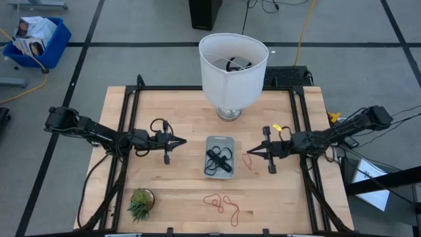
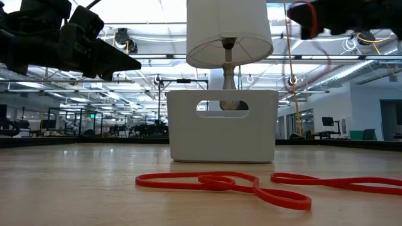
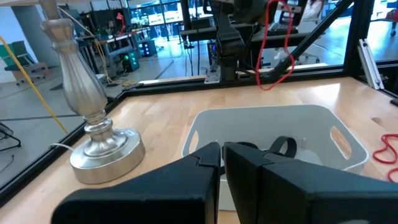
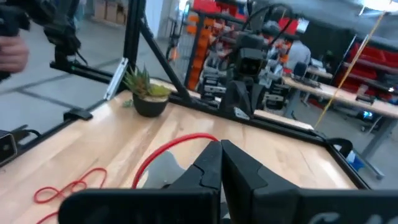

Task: Pick and place rubber bands into bin
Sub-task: Put the red rubber band into the gray bin

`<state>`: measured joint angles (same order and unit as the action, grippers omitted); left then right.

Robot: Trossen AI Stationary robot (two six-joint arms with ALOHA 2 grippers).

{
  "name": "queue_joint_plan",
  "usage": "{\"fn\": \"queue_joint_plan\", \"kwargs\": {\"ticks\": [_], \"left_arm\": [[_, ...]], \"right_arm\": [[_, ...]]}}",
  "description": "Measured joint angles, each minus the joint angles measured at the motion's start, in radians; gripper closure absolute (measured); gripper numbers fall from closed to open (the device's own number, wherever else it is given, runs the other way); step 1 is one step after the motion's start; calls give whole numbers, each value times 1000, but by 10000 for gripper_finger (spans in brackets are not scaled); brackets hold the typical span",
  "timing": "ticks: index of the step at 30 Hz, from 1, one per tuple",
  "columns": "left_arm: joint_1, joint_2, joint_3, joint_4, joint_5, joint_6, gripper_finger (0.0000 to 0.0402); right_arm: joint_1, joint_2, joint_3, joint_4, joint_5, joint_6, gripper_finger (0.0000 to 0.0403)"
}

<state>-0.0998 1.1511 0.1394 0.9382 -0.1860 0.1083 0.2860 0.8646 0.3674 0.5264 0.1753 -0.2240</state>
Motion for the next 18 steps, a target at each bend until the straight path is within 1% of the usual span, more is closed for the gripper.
{"fn": "queue_joint_plan", "kwargs": {"ticks": [5,9,11,14,18], "left_arm": [[0,0,0,0,0,1,371],[0,0,0,0,0,1,371],[0,0,0,0,0,1,371],[0,0,0,0,0,0,371],[0,0,0,-4,0,0,371]], "right_arm": [[-63,150,169,-94,-43,3,403],[-119,260,263,-119,-141,5,403],[-146,310,283,-120,-174,10,403],[-187,381,290,-120,-190,29,403],[-232,473,290,-138,-258,66,403]]}}
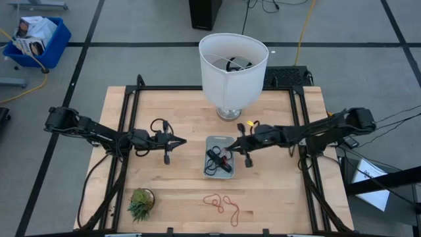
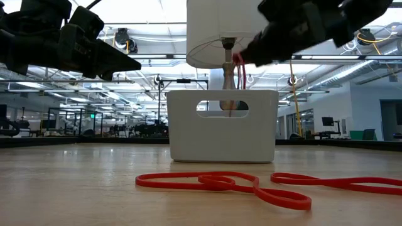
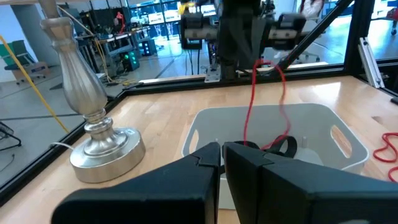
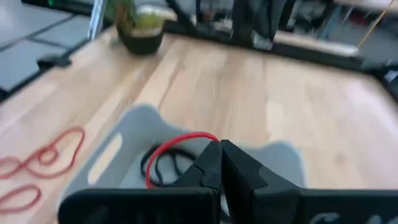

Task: Pick and place rubber bands into bin
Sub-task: Put the red rubber band into the gray bin

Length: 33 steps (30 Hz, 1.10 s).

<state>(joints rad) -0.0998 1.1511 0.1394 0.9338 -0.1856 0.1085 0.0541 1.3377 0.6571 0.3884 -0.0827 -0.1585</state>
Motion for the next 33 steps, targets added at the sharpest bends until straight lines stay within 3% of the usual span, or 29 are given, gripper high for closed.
{"fn": "queue_joint_plan", "kwargs": {"ticks": [6,15,19,28,31,33], "left_arm": [[0,0,0,-1,0,12,371],[0,0,0,0,0,-8,371],[0,0,0,1,0,-15,371],[0,0,0,-2,0,-13,371],[0,0,0,-12,0,-58,371],[0,0,0,-11,1,-112,371]], "right_arm": [[-24,80,0,17,-22,3,403],[-35,98,0,28,9,46,399],[-33,98,0,41,29,65,366],[-33,38,-1,-35,85,57,246],[-17,-32,-15,-71,61,61,247],[8,-85,-53,-69,11,30,274]]}}
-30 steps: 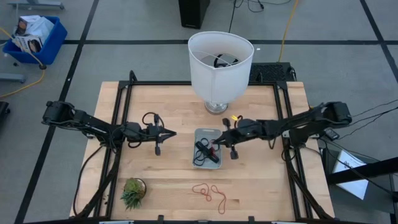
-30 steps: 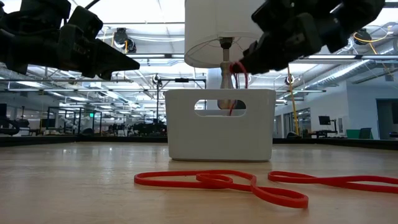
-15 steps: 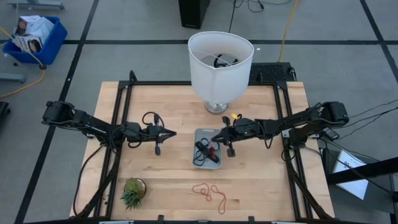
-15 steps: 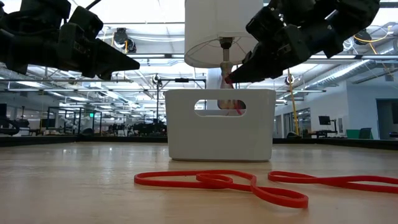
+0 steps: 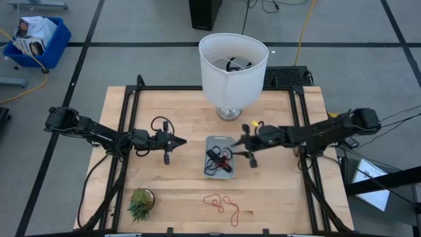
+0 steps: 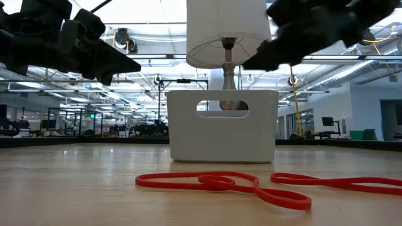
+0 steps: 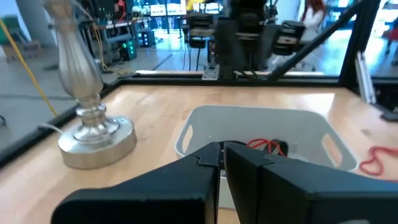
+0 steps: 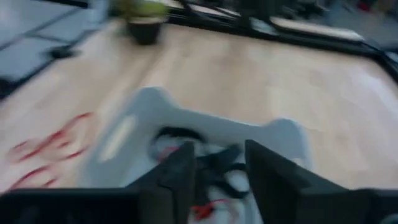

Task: Pick and place rubber bands into bin
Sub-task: Put the red rubber band into the gray bin

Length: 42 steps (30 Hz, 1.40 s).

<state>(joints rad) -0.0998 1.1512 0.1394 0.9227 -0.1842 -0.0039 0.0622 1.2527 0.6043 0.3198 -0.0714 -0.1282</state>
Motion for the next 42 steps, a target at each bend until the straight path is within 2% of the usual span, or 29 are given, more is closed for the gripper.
{"fn": "queue_joint_plan", "kwargs": {"ticks": [3,5,9,14,17,20,23,25,29,33,38,42], "left_arm": [[-2,0,0,3,12,-24,371],[-3,0,0,3,14,-7,371],[-3,0,0,-3,15,6,371],[-3,0,2,-17,71,8,371],[-20,0,52,-98,78,22,371],[-70,1,163,-299,17,71,371],[-133,1,320,-555,-127,69,371],[-174,7,411,-669,-184,54,371],[-277,35,538,-742,-195,92,371],[-369,131,645,-776,-348,29,371],[-447,318,795,-907,-338,-62,371],[-459,466,918,-979,-291,-140,371]], "right_arm": [[29,-100,-89,9,-39,-40,345],[36,-183,-165,52,-37,-11,386],[44,-387,-340,146,-44,35,387],[-24,-658,-472,108,-41,39,400],[-89,-783,-478,13,-113,34,399],[-158,-875,-478,-26,-234,36,402],[-202,-930,-478,-64,-322,50,402],[-215,-946,-478,-104,-358,48,402],[-225,-953,-478,-127,-358,49,402],[-238,-955,-478,-106,-351,41,402],[-258,-971,-478,-112,-353,41,402],[-264,-974,-493,-108,-353,-22,402]]}}
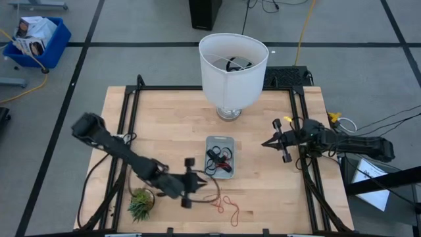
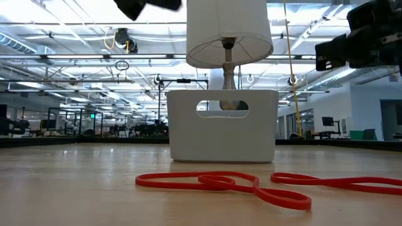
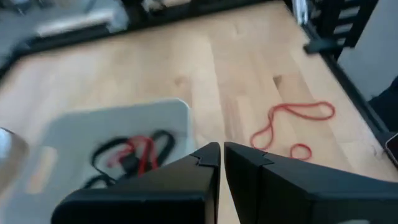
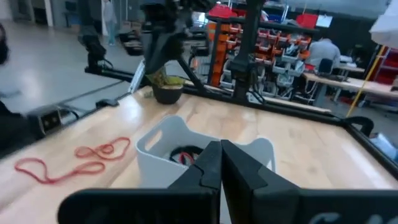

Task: Pick and place rubber bands into bin
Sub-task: Put the red rubber band into the gray bin

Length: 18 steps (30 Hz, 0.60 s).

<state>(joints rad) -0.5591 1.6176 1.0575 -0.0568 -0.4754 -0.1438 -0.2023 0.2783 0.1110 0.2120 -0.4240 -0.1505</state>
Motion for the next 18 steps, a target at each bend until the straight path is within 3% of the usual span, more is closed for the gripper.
{"fn": "queue_joint_plan", "kwargs": {"ticks": [5,11,18], "left_arm": [[3,166,144,-65,14,-43,371],[-1,310,271,-83,120,56,364],[-9,400,358,-82,237,67,299]], "right_arm": [[-30,-1,-88,182,2,59,402],[-64,0,-91,154,2,141,402],[-65,-2,-93,168,0,191,402]]}}
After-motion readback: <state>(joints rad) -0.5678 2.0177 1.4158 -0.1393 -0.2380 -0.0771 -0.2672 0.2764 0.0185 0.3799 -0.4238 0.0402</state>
